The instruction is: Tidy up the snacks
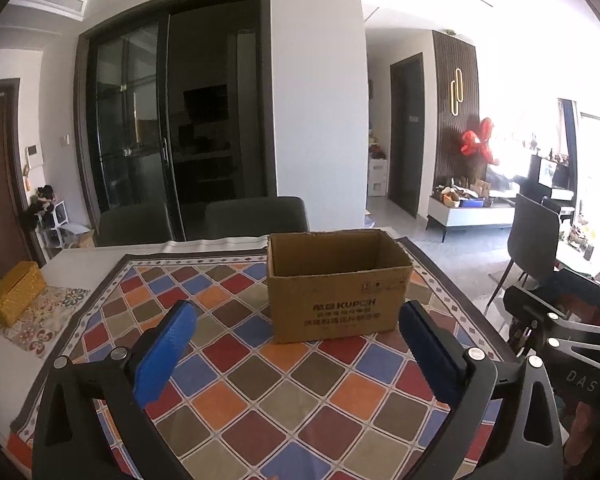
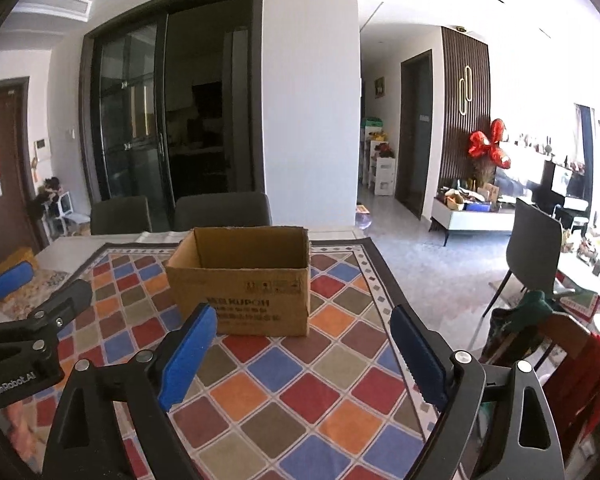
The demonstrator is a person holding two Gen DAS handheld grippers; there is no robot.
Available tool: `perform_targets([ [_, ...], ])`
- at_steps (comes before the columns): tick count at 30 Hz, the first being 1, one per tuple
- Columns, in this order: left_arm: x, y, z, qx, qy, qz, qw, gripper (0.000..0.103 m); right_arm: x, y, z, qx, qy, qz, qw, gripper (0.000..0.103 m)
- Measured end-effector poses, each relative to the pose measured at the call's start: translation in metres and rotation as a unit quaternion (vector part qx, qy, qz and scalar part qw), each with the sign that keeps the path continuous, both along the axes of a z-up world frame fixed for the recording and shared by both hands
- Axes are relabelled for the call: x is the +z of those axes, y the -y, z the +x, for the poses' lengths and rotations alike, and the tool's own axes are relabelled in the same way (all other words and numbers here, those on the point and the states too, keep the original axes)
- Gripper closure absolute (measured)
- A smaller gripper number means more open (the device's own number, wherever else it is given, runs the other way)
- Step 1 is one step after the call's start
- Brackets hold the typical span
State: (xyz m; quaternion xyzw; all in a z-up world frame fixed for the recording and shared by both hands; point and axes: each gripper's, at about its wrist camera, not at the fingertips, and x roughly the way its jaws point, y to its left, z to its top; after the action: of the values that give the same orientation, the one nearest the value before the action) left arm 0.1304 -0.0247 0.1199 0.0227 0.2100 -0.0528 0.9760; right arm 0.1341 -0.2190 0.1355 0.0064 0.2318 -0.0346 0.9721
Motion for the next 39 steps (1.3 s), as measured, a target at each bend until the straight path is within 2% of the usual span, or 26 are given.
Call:
perform_targets([
  [5, 0.005, 0.001, -0.011, -0.005, 0.012, 0.000, 0.9999, 0.000, 0.002, 0.001, -0.013, 0.010, 0.002, 0.016, 1.000, 0.014],
  [18, 0.014, 0.003, -0.035, -0.007, 0.039, 0.005, 0.9992, 0.000, 0.008, 0.002, -0.031, 0.012, 0.016, 0.018, 1.000, 0.014],
  [39, 0.013, 0.004, -0.034, -0.008, 0.035, 0.000, 0.9993, 0.000, 0.011, 0.002, -0.036, 0.012, 0.015, 0.017, 1.000, 0.014],
])
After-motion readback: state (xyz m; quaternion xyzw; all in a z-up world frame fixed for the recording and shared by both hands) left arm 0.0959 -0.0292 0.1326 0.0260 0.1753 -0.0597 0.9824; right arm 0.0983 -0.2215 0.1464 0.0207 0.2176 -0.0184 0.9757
